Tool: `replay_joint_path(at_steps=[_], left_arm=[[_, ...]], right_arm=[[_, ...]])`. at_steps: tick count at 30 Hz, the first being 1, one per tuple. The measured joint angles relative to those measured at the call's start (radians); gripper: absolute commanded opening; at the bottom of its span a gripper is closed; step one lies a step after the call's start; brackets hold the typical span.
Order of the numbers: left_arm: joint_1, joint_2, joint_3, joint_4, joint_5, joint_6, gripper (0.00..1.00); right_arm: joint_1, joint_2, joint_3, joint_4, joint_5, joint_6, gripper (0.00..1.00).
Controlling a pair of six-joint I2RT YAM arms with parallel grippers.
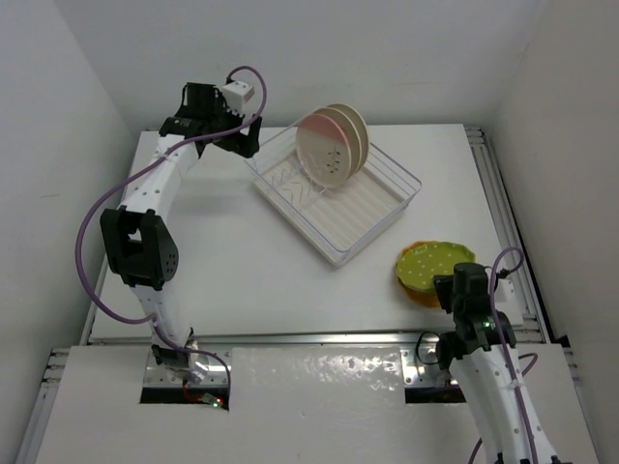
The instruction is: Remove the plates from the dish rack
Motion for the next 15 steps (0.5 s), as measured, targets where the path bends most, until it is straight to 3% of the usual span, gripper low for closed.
replay_joint_path(at_steps=[3,8,15], left_arm=[[0.000,0.000,0.000,0.000,0.000,0.000,0.95],[0.000,0.000,0.000,0.000,0.000,0.000,0.95],[0.000,0.000,0.000,0.000,0.000,0.000,0.95]], right_arm=[[0.000,0.036,0.000,0.033,0.000,-0.005,0.22],[0.000,0.068,0.004,0.051,0.005,0.002,0.23],[0.001,0.072,0.004,0.048,0.019,0.025,0.32]])
